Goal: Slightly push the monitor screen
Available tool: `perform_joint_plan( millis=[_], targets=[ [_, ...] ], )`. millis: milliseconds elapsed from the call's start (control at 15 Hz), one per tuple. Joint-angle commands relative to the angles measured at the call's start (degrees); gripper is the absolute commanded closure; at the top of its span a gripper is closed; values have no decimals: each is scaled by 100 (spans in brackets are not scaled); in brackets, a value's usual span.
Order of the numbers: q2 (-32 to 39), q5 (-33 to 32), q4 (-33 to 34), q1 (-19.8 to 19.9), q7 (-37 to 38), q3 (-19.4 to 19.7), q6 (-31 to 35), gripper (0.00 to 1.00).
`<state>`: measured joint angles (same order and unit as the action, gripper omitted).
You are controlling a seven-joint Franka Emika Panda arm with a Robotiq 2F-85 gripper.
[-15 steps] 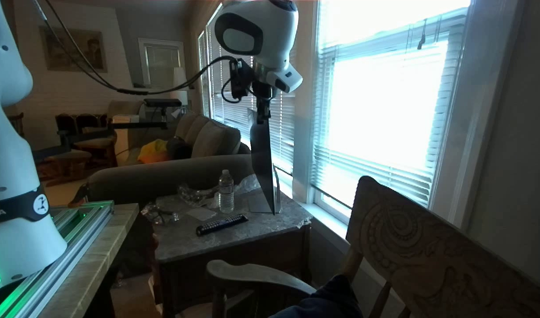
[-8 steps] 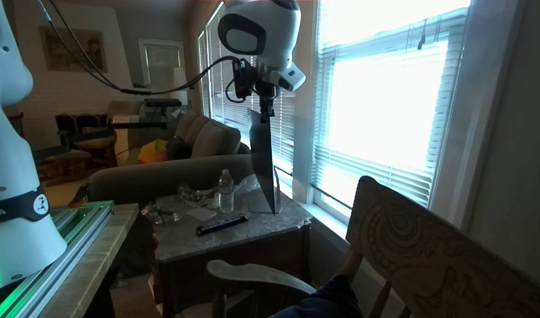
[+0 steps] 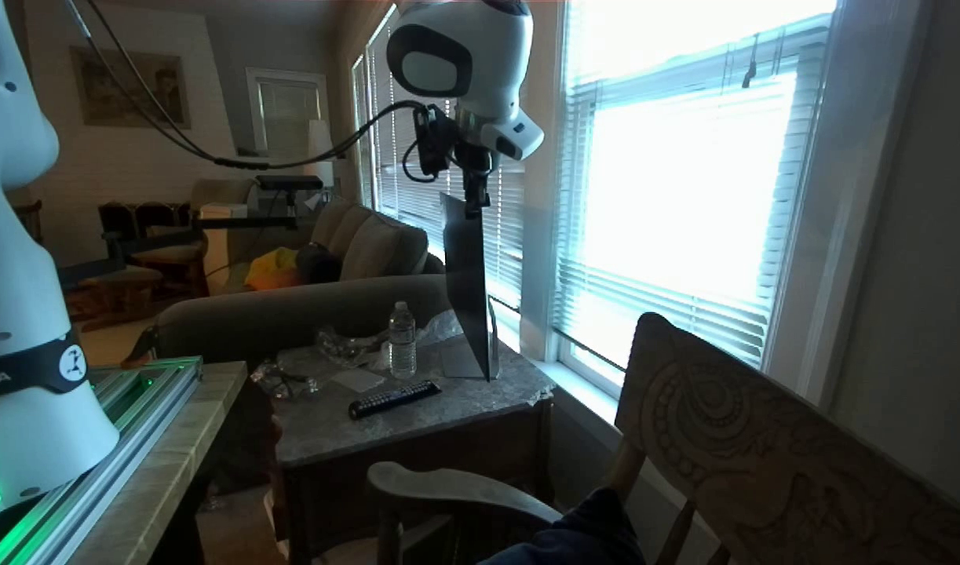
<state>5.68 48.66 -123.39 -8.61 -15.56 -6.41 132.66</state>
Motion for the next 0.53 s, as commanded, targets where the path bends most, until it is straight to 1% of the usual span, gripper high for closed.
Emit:
perform_joint_plan(
  millis=[0, 467],
  targets=[
    [127, -288, 142, -4, -10, -112, 308, 100],
    [104, -963, 147, -27, 58, -232, 599, 100]
  ],
)
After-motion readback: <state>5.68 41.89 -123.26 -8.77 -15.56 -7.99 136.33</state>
